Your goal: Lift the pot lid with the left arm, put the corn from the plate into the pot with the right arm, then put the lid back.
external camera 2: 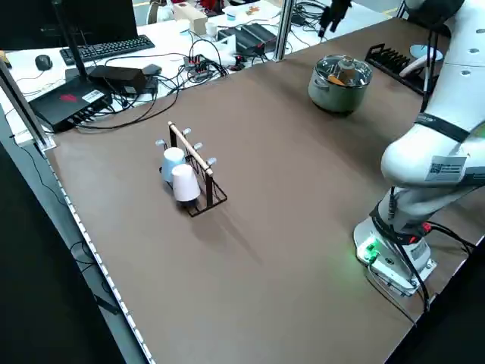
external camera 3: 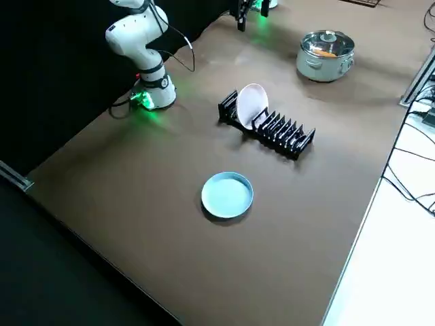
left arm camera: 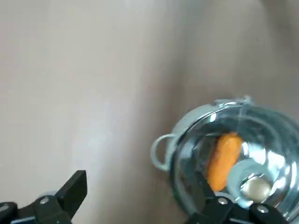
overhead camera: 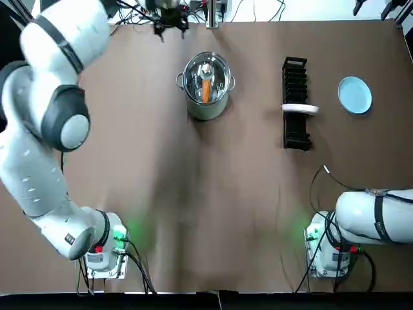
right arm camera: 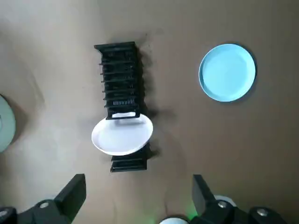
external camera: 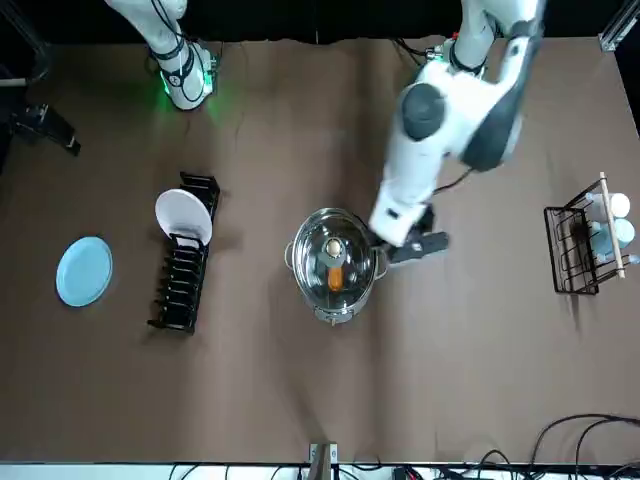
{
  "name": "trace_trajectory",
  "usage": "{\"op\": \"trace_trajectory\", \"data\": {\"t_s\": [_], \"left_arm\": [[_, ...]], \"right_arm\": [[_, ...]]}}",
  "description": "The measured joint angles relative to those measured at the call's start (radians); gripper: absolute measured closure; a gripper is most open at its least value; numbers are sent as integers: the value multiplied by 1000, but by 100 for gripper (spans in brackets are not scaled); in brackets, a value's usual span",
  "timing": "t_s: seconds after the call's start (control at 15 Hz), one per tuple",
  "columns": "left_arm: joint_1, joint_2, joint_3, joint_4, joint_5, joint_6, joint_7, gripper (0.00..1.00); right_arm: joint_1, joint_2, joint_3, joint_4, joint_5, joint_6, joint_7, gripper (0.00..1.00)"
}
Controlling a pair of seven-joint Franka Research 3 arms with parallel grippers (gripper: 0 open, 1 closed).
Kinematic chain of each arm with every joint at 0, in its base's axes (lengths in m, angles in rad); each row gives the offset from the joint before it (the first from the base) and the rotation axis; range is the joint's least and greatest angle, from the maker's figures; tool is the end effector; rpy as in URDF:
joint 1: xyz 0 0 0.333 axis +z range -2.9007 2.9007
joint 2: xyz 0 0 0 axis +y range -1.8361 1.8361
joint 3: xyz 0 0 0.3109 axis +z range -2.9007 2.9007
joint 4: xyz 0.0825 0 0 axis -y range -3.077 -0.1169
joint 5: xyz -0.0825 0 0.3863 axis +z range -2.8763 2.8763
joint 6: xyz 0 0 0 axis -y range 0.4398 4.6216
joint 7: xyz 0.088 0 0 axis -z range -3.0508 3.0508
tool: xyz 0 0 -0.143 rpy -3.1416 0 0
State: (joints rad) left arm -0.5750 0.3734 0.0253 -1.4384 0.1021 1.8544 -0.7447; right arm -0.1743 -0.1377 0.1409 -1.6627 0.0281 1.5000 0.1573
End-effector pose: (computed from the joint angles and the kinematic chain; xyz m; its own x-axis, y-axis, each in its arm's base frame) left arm 0.5840 -0.3469 0.4419 0.9813 0.1622 0.1035 0.1682 -0.9844 -0.0517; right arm 0.5059 -0.0081 0.6065 0.9815 -0.1894 -0.0274 -0.1896 -0.9819 -0.0046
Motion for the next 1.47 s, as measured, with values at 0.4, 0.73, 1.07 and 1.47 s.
{"op": "trace_trajectory", "data": {"t_s": [0.4, 0.73, 1.07, 1.47], "left_arm": [[199, -185, -4, -3, -115, -304, 436, 0], [307, -320, -5, -88, -182, -377, 620, 0], [334, -344, -5, -117, -184, -382, 640, 0], [345, -343, 2, -120, -183, -382, 638, 0]], "right_arm": [[12, 2, 2, -38, 0, 55, 1, 0], [30, 2, 6, -42, 0, 68, 2, 0], [30, 2, 3, -43, 0, 68, 2, 0], [31, 2, 1, -43, -3, 69, 2, 0]]}}
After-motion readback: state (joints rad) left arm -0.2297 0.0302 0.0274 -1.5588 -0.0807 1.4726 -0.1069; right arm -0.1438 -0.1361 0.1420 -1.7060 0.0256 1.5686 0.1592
